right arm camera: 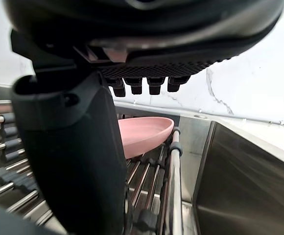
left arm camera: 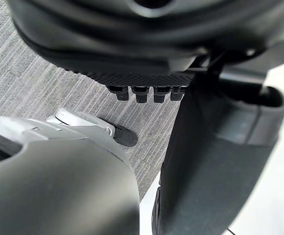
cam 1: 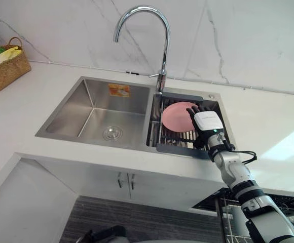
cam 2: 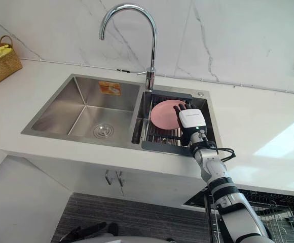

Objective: Walk over to the sink, pick up the cup, carry it to the dishwasher, place the cup inside the dishwasher, then close the dishwasher door

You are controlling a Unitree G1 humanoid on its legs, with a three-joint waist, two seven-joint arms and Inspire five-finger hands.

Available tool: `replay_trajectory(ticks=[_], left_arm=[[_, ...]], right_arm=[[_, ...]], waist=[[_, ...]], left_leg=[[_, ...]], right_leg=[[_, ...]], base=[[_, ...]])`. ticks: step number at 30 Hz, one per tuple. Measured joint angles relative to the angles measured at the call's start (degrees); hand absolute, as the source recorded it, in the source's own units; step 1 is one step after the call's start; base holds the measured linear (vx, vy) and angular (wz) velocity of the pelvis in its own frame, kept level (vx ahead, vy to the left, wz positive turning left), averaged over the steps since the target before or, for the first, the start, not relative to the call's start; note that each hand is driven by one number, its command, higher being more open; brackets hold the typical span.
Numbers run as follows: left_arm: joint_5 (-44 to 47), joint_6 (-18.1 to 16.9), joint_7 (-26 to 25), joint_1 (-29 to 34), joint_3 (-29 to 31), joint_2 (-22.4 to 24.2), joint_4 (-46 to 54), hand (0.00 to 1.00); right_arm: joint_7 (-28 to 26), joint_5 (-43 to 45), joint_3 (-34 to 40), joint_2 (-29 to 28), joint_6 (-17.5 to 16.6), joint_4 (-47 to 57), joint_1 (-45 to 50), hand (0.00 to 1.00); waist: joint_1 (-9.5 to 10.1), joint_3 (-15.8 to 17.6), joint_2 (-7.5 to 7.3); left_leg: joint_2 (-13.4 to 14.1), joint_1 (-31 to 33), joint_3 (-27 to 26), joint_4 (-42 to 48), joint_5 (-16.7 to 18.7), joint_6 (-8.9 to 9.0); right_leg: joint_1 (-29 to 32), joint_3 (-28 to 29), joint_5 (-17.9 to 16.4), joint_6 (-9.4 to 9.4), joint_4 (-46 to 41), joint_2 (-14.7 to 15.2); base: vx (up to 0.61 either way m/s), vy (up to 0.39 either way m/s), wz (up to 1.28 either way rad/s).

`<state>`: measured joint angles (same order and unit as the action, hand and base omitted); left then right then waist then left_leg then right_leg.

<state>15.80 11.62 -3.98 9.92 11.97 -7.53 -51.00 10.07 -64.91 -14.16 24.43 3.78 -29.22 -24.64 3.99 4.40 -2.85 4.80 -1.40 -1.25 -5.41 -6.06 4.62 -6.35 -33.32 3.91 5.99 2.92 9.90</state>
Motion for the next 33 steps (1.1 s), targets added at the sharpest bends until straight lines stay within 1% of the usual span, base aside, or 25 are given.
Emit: replay_trajectory(ticks=[3,6,9,13,19,21,24,27,29,30,33], left_arm=[[-0.01,-0.51,-0.56,-0.19,-0.01,0.06,-0.89,1.0],[-0.01,-0.98,-1.05,-0.18,-0.01,0.08,-0.89,1.0],[-0.05,-1.03,-1.13,-0.06,-0.01,0.09,-0.92,1.0],[-0.04,-1.97,-1.4,-0.23,-0.01,0.1,-0.91,1.0],[-0.04,-1.99,-2.35,-0.15,0.0,0.12,-0.92,1.0],[-0.07,-2.0,-2.35,-0.12,0.0,0.11,-0.92,1.0],[-0.08,-2.32,-2.34,-0.11,-0.01,0.14,-0.92,1.0],[-0.08,-2.94,-2.35,-0.03,-0.02,0.23,-0.95,1.0],[-0.07,-3.22,-2.45,-0.03,-0.02,0.24,-0.95,1.0],[-0.06,-3.5,-2.92,-0.02,-0.01,0.24,-0.95,1.0],[-0.06,-4.14,-3.38,-0.12,-0.01,0.3,-0.96,1.0]], right_arm=[[2.08,-0.02,-0.13,-0.18,1.08,-1.31,-1.24,1.0],[4.03,-0.01,-0.22,-0.23,2.88,-2.02,-1.95,1.0],[6.16,-0.02,-0.23,-0.59,3.46,-2.87,-2.28,1.0],[7.29,-0.01,-0.23,-0.92,4.52,-4.39,-3.32,1.0],[7.84,0.12,-0.36,-1.04,5.02,-6.37,-4.4,1.0],[8.11,0.3,-0.39,-1.23,5.02,-6.56,-4.42,1.0],[10.24,0.85,-0.45,-1.83,4.98,-8.07,-4.68,1.0],[13.78,4.17,-0.48,-2.38,4.7,-8.43,-4.68,1.0],[15.52,4.87,-0.47,-2.47,4.66,-8.43,-4.67,1.0],[17.51,5.02,-0.47,-2.82,4.72,-8.44,-4.67,1.0],[21.06,4.97,-0.45,-3.69,5.07,-8.43,-4.67,1.0]], waist=[[-0.03,0.25,0.35],[0.04,0.32,0.45],[0.08,0.47,0.51],[0.3,0.7,0.61],[1.42,0.95,0.81],[1.44,1.0,0.81],[1.55,1.08,0.84],[1.63,1.49,1.0],[1.61,1.56,1.09],[1.56,1.6,1.14],[1.47,1.66,1.23]], left_leg=[[-0.01,0.01,0.1,0.0,-0.01,-0.01],[-0.03,0.34,0.48,0.0,-0.03,-0.03],[-0.18,0.42,1.05,0.01,-0.08,-0.09],[-0.37,0.81,1.96,0.01,-0.17,-0.13],[-0.88,1.1,2.77,0.01,-0.34,-0.31],[-1.04,1.11,3.13,0.02,-0.4,-0.39],[-1.28,1.07,3.6,0.01,-0.45,-0.45],[-1.42,1.07,3.66,0.01,-0.51,-0.53],[-1.46,1.05,3.65,0.01,-0.52,-0.54],[-1.45,1.01,3.62,0.01,-0.53,-0.55],[-1.41,0.96,3.54,0.01,-0.52,-0.54]], right_leg=[[-0.05,-0.11,0.0,0.0,0.04,0.0],[-0.05,-0.55,-0.02,0.02,0.17,-0.04],[-0.45,-1.23,-0.02,0.07,0.44,-0.03],[-0.72,-2.09,-0.02,0.18,0.75,-0.03],[-1.07,-2.98,0.1,0.39,1.05,0.22],[-1.34,-3.1,0.1,0.42,1.11,0.3],[-1.71,-3.35,0.03,0.61,1.15,0.45],[-1.76,-3.37,0.06,0.69,1.14,0.6],[-1.77,-3.36,0.08,0.72,1.13,0.64],[-1.81,-3.33,0.08,0.72,1.13,0.63],[-1.81,-3.24,0.08,0.72,1.13,0.62]], base=[[0.0,0.0,0.0],[0.0,-0.012,0.06],[0.01,-0.013,0.1],[0.0,-0.01,0.12],[0.01,-0.001,0.08],[0.01,0.007,0.12],[0.0,0.012,0.1],[0.0,0.0,0.0],[0.0,0.0,0.0],[0.0,0.0,0.0],[0.0,0.0,0.0]])
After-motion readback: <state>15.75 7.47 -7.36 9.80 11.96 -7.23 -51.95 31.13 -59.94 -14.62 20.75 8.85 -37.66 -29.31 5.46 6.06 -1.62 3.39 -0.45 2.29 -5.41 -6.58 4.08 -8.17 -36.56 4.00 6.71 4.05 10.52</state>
